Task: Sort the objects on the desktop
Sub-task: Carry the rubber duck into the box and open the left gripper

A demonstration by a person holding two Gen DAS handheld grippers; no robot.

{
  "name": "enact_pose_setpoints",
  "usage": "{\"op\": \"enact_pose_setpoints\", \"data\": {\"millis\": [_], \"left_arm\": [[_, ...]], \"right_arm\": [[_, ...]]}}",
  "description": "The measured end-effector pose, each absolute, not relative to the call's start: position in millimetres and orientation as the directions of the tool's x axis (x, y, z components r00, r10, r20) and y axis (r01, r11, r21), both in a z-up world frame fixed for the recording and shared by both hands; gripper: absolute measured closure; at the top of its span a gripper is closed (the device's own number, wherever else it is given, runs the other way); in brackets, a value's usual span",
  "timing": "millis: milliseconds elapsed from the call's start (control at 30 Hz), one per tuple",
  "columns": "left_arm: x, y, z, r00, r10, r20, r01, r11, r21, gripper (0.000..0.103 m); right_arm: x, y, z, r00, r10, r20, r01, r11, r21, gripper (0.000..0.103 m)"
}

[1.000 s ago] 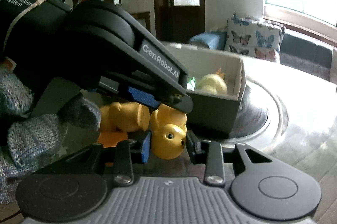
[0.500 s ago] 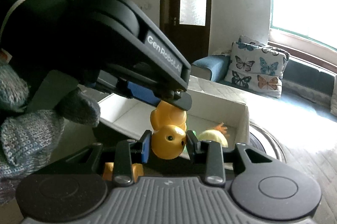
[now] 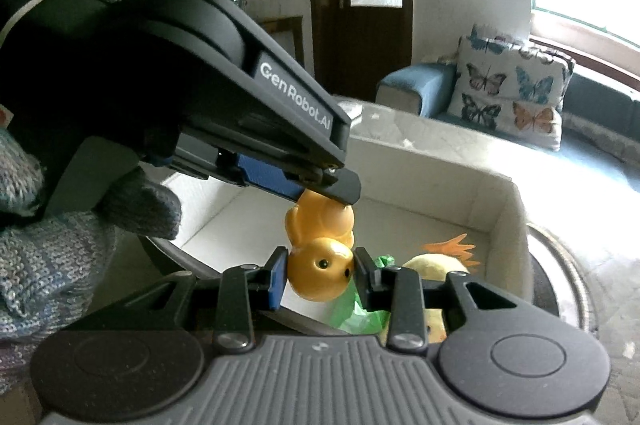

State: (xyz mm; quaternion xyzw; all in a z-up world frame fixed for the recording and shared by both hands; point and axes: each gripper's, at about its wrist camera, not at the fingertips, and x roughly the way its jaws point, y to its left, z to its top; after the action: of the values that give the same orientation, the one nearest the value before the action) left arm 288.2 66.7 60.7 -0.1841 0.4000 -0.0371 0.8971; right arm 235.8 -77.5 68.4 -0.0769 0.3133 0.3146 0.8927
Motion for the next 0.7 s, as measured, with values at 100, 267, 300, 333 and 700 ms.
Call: {"op": "enact_pose_setpoints", "data": {"millis": [100,267,300,333,700], "left_arm": [[295,72,53,0.662,-0.224,-0.715,-0.09,0.924,-0.373,0.074],[300,77,43,0.646,-0.232,-0.727,-0.1,0.919,-0.382,0.073],[300,78,42,0.644,-0.232,-0.729,-0.102,0.918,-0.382,0.073],[300,78,41,0.642,-0.231,-0.731,-0.105,0.918,-0.382,0.073],[295,79,40,0.646,-0.211,-0.734,-0.105,0.927,-0.359,0.073]], "right_arm": [[242,-73,62,0.587,0.508,-0.63,-0.61,0.789,0.068,0.069],[246,-70,56,0.571,0.502,-0.649,-0.608,0.79,0.077,0.069],[247,-70,56,0.569,0.502,-0.651,-0.608,0.79,0.078,0.069],[247,-69,55,0.568,0.501,-0.653,-0.607,0.791,0.078,0.069],[238,-70,59,0.581,0.507,-0.637,-0.607,0.791,0.076,0.069]]}}
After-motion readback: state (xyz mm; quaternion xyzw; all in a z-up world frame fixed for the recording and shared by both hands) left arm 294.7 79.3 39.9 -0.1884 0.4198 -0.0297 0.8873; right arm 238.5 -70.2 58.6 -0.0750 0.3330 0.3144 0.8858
